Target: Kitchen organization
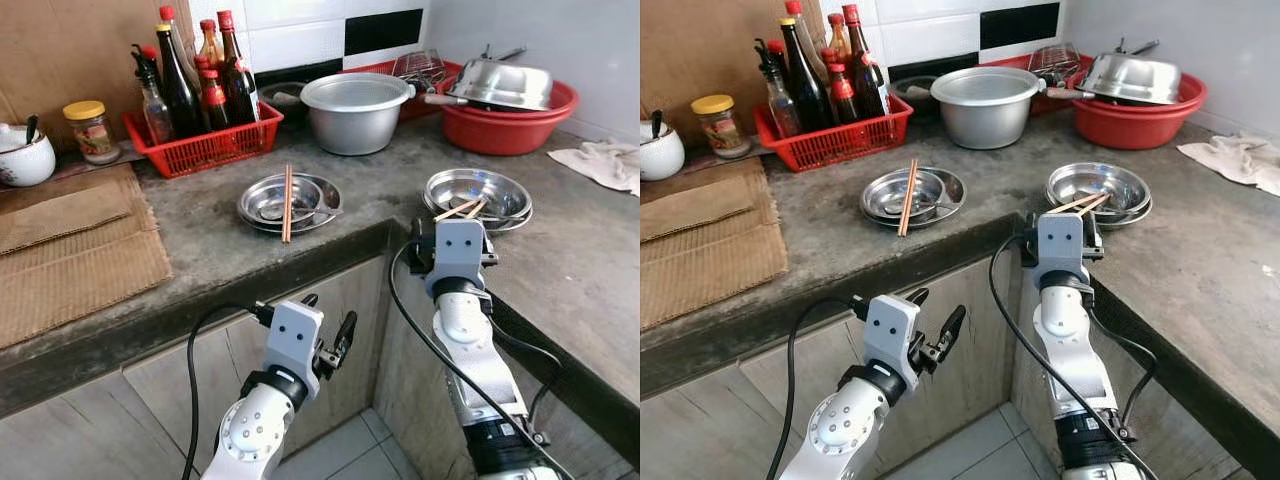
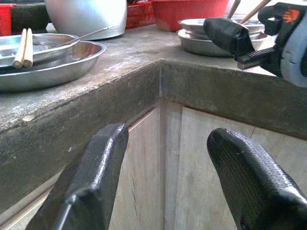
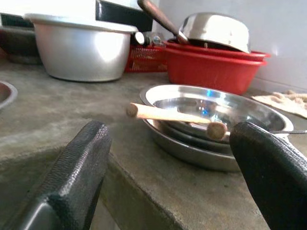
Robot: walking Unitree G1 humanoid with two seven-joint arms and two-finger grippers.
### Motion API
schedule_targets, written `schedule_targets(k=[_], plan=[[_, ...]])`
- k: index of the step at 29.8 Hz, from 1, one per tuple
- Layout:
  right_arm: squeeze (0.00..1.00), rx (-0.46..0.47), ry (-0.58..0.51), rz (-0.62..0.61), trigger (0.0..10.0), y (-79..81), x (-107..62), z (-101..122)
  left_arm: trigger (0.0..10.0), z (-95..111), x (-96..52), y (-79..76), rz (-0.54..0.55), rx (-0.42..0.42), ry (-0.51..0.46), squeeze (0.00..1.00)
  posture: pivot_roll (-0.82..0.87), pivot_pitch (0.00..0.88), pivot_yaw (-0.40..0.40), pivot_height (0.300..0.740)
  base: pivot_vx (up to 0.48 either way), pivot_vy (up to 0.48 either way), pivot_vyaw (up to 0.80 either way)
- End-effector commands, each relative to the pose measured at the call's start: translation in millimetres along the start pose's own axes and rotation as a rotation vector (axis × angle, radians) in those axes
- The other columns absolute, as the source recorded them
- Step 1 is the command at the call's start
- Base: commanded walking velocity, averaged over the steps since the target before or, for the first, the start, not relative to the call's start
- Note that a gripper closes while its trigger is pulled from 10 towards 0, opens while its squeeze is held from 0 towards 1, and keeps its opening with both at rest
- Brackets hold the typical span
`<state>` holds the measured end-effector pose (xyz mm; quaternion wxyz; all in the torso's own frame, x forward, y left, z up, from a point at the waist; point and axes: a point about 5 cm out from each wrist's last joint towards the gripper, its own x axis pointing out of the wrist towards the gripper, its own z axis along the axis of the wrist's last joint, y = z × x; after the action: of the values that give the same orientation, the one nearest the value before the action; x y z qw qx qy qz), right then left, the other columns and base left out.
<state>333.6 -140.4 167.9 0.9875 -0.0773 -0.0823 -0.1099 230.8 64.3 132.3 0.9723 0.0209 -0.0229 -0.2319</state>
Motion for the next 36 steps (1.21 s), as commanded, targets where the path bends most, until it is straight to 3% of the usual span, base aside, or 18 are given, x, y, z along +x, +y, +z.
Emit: schedule_targets(k=[1,22,23,24,25,28,29,30,31,36], plan=[[0.00,0.022,-0.035,-0.027,10.0,0.2,6.7,7.2,10.0,4.9,-0.9,-1.5,-0.011,-0.006,-0.016,0.00,0.16,0.020,-0.013,0.740,0.000,0.000,0.00],[0.00,0.071,-0.047,-0.139,10.0,4.6,23.1,14.5,10.0,6.0,0.5,-4.5,-0.021,-0.014,-0.021,0.00,0.16,0.029,-0.016,0.740,0.000,0.000,0.00],[0.00,0.080,-0.043,-0.148,4.9,4.3,23.6,14.4,10.0,5.9,0.5,-4.4,-0.020,-0.014,-0.020,0.00,0.16,0.027,-0.017,0.740,0.000,0.000,0.00],[0.00,0.080,-0.043,-0.148,4.9,4.3,23.6,14.4,10.0,5.9,0.5,-4.4,-0.020,-0.014,-0.020,0.00,0.16,0.027,-0.017,0.740,0.000,0.000,0.00],[0.00,0.085,-0.044,-0.155,0.0,4.0,23.9,14.7,10.0,5.8,0.5,-4.3,-0.019,-0.014,-0.020,0.00,0.16,0.027,-0.018,0.740,0.000,0.000,0.00],[0.00,0.086,-0.044,-0.158,0.1,4.0,24.7,15.2,10.0,5.6,0.4,-4.1,-0.017,-0.014,-0.020,0.00,0.16,0.027,-0.018,0.740,0.000,0.000,0.00],[0.00,0.086,-0.045,-0.158,5.1,4.0,25.3,15.7,10.0,5.6,0.6,-4.1,-0.016,-0.014,-0.020,0.00,0.16,0.028,-0.019,0.740,0.000,0.000,0.00],[0.00,0.085,-0.045,-0.159,5.1,4.0,25.6,15.9,10.0,5.6,0.7,-4.2,-0.017,-0.014,-0.020,0.00,0.16,0.028,-0.019,0.740,0.000,0.000,0.00],[0.00,0.085,-0.045,-0.159,10.0,4.1,25.9,16.3,10.0,5.7,0.9,-4.0,-0.016,-0.014,-0.020,0.00,0.16,0.027,-0.019,0.740,0.000,0.000,0.00],[0.00,0.095,-0.038,-0.164,10.0,4.0,26.4,16.2,10.0,5.3,1.0,-4.2,-0.014,-0.014,-0.020,0.00,0.16,0.027,-0.021,0.740,0.000,0.000,0.00]])
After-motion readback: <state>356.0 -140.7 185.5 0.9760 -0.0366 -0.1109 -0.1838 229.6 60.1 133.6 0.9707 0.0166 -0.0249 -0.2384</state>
